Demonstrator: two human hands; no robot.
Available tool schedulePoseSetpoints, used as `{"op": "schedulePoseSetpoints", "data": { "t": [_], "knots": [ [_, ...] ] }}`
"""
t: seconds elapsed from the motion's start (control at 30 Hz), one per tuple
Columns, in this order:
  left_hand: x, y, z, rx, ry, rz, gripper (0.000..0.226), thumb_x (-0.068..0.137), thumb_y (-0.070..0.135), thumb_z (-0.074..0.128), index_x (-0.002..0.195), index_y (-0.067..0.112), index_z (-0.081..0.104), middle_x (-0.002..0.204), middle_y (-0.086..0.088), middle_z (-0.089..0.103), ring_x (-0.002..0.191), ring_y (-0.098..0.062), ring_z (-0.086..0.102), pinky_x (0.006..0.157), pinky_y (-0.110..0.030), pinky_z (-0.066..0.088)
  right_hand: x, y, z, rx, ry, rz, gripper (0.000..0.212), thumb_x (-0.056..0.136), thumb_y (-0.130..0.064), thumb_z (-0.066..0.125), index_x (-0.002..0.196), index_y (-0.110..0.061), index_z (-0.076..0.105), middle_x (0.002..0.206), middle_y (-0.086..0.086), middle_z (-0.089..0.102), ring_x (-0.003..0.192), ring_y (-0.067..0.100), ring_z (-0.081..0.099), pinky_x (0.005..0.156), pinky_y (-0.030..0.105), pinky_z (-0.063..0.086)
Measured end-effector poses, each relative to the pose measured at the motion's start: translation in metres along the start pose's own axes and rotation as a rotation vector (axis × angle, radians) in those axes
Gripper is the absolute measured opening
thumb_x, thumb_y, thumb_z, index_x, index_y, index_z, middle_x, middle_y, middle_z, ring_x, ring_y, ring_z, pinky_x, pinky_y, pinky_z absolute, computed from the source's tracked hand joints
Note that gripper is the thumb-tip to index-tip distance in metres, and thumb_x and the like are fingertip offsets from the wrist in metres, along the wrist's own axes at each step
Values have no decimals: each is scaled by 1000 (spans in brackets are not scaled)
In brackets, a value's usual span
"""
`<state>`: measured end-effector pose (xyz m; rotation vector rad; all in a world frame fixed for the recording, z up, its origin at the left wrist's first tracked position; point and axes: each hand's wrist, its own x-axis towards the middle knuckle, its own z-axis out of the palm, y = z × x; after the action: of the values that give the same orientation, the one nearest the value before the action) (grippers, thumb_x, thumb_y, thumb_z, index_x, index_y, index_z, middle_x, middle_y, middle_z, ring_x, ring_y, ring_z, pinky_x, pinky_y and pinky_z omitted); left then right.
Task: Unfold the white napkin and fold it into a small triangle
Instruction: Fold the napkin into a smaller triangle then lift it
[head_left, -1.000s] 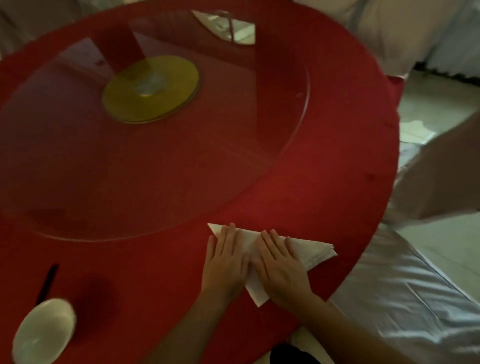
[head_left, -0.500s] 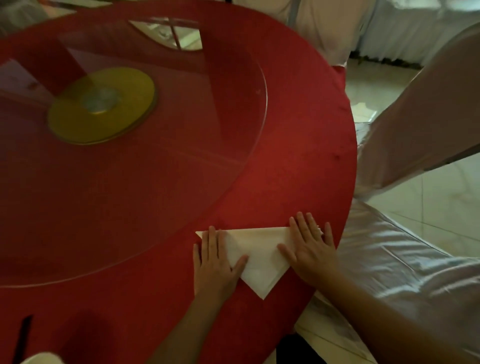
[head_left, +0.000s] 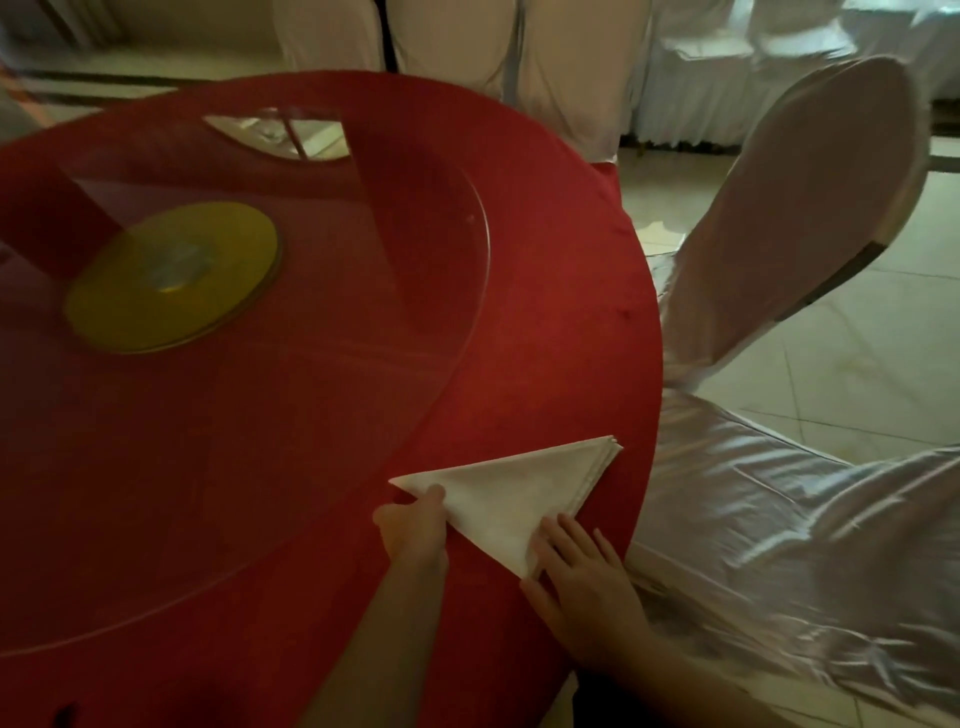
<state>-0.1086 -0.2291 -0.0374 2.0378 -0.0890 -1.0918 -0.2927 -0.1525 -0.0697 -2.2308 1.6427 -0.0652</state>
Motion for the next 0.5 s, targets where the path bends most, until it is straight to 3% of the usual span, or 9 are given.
{"op": "schedulePoseSetpoints", "data": {
  "t": [0.13,0.27,0.37,0.43,0.5],
  "knots": [
    [-2,3,5,38,-131,-31,28,76,11,71,95,3,52,94,-11,60,74,-22,57,59,-30,43,3,5,-1,11,-20,-7,65,92,-58,21,148,-26,28,160,-4,19,146,12,4,115,39,0],
    [-10,-3,9,133,-157,62,45,71,13,74,107,4,49,100,-11,60,83,-25,60,66,-36,53,1,6,0,31,5,-10,62,91,-54,30,146,-26,32,158,-5,23,143,7,3,114,38,1],
    [-21,-8,12,48,-178,150,44,71,13,76,106,8,49,95,-7,61,80,-17,59,57,-29,46,0,8,-1,47,6,-27,60,90,-50,36,145,-26,35,157,-5,26,139,4,1,113,36,2],
    [-28,-17,15,-1,-272,170,46,72,14,78,110,8,52,99,-7,64,85,-17,62,64,-32,50,1,11,-2,69,5,-38,58,90,-46,39,144,-27,36,157,-6,27,139,3,1,112,36,3],
    [-38,-30,15,139,-375,261,47,70,16,80,109,12,54,104,-8,65,90,-19,63,75,-38,54,3,15,-4,104,-11,-39,56,90,-41,41,145,-28,36,157,-9,26,142,2,3,112,33,2]
  ]
}}
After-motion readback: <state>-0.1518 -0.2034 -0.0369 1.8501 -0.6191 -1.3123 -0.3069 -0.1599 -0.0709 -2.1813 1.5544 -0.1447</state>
